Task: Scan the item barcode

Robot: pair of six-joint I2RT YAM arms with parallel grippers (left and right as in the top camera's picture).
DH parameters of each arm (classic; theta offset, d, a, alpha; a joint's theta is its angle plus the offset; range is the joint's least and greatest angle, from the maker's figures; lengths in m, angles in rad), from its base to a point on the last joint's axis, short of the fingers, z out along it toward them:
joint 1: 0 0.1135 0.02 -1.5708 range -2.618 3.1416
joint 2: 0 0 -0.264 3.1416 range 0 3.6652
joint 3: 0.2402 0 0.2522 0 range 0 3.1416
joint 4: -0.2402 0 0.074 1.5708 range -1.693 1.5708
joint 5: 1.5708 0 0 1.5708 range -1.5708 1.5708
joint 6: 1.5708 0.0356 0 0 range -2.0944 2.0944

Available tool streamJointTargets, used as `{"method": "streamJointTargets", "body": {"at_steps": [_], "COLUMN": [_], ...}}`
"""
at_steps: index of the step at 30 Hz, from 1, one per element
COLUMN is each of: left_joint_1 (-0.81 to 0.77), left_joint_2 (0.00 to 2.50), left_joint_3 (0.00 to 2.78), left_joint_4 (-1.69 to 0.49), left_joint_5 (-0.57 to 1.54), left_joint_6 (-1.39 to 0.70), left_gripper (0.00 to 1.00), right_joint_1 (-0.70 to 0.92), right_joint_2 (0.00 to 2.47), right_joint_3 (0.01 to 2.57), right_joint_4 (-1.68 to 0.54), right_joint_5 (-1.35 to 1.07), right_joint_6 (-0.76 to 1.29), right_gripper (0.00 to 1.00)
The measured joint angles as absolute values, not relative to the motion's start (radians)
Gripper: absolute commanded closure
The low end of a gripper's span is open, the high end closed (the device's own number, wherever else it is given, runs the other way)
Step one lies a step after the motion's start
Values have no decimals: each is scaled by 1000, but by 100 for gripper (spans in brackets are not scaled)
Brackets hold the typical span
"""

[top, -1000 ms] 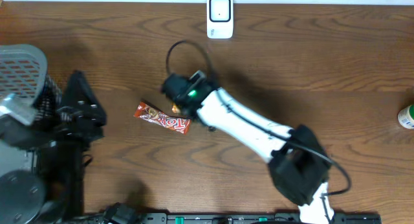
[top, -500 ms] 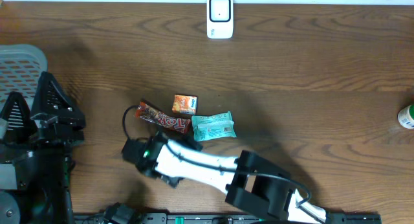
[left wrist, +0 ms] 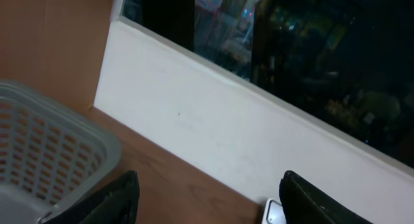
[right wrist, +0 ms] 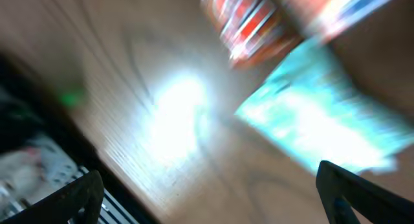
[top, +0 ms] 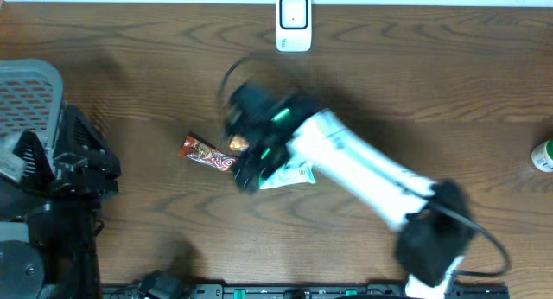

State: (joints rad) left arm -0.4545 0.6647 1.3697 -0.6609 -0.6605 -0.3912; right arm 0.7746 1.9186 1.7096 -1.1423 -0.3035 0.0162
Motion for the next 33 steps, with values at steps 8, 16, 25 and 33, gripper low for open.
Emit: {"method": "streamJointTargets", "body": {"at_steps": [8,16,25,33], "left_joint_1": [-455,-455,-455,-455], "left_joint_2": [665,665,665,665], "left_joint_3": [1370,1370,1370,1370], "left_joint_4": [-715,-721,-760,-787], "left_joint_5": [-629,-626,-623,-622], "left_joint_6": [-401,-419,-419,-419], "left_gripper": [30,30,30,30], "right_joint_1": [444,385,390,405], "right_joint_2": [2014,2231,2283,2284], "right_joint_3": [1725,1716,1716,1714], "right_joint_4": [-987,-894,-1043,-1369], "right_joint_5": [-400,-438,-432,-495], "right_joint_6": [-147,-143,-144,-199], "right_gripper": [96,99,99,99]}}
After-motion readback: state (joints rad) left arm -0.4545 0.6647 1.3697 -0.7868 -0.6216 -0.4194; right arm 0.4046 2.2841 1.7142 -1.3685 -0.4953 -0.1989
